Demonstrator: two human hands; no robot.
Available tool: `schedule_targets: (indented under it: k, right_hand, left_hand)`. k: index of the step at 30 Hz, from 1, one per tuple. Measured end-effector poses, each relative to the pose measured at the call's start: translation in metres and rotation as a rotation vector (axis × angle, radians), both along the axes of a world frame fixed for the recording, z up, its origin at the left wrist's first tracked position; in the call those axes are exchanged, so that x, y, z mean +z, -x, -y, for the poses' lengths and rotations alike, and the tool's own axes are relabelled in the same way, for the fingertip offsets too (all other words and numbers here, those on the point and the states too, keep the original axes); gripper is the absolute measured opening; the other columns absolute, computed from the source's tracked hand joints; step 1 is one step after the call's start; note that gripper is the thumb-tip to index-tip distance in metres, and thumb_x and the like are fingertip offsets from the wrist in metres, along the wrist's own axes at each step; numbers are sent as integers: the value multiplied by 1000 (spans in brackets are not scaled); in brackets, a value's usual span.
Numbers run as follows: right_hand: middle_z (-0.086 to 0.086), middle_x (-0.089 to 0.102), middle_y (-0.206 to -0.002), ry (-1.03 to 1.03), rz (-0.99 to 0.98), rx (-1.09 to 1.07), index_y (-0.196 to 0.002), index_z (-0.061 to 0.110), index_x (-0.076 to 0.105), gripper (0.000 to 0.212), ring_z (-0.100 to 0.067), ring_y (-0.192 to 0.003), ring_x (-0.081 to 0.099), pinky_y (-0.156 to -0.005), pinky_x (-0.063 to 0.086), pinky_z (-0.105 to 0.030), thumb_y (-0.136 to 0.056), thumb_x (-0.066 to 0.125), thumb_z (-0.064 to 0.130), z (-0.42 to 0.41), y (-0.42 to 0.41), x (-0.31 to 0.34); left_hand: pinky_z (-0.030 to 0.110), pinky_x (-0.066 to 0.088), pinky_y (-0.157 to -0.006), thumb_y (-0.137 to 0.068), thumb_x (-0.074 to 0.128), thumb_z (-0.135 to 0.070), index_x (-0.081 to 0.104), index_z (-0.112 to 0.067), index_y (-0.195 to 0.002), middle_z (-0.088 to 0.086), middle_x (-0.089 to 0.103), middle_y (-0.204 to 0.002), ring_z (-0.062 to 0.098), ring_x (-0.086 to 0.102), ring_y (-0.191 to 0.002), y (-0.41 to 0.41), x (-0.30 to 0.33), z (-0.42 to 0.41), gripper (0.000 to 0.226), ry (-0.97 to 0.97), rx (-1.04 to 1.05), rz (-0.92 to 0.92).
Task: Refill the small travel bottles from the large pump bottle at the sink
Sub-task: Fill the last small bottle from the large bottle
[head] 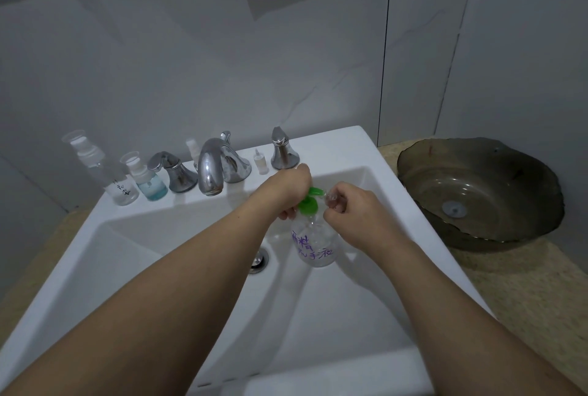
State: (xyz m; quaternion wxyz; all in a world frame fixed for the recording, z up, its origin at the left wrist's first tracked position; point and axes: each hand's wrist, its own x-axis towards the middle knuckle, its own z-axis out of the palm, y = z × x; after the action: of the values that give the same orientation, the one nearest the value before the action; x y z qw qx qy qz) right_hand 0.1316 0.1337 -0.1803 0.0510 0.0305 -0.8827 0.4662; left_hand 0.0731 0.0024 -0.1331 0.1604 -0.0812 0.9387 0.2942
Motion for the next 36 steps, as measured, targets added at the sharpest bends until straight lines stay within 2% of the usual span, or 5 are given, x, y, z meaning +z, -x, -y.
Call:
schedule_targets:
  k: [6,10,23,30,36]
  right_hand:
    - [11,57,-71,8,-9,-2,-77,30,56,15,-8,-67,52,-65,43,-25,-78,60,16,0,0,0]
    - [10,58,-72,3,-2,-11,-77,29,56,13,-11,-68,54,-66,45,-26,-77,60,17,0,2,-1]
    - [9,57,-73,-39,-12,-10,-79,26,57,10,-12,-70,55,-69,48,-30,-77,60,17,1,2,-1]
    - [9,57,-74,-24,-13,-7,-79,26,57,12,-13,-71,55,-68,47,-29,-78,60,15,0,0,0]
    - [10,58,-72,28,-24,-50,-83,22,60,9,-14,-71,56,-72,48,-31,-78,60,14,1,-4,2]
  left_hand:
    - [45,57,-82,-95,22,-19,59,6,-98,28,70,-81,38,69,-78,-1,1,-4,45,42,-27,-5]
    - [48,60,-75,-83,32,-1,61,8,-78,24,70,-70,37,72,-69,1,0,-4,31,150,-109,-16]
    - [46,59,-76,-81,33,0,57,-1,-67,11,66,-52,29,67,-58,10,-10,0,28,277,-156,-64]
    - [42,55,-83,-95,10,-52,56,-1,-84,22,68,-70,33,67,-68,6,-10,2,69,-25,58,-40]
    - [39,51,-79,-98,5,-58,57,-2,-98,21,67,-95,32,62,-77,2,-10,10,77,-202,72,38]
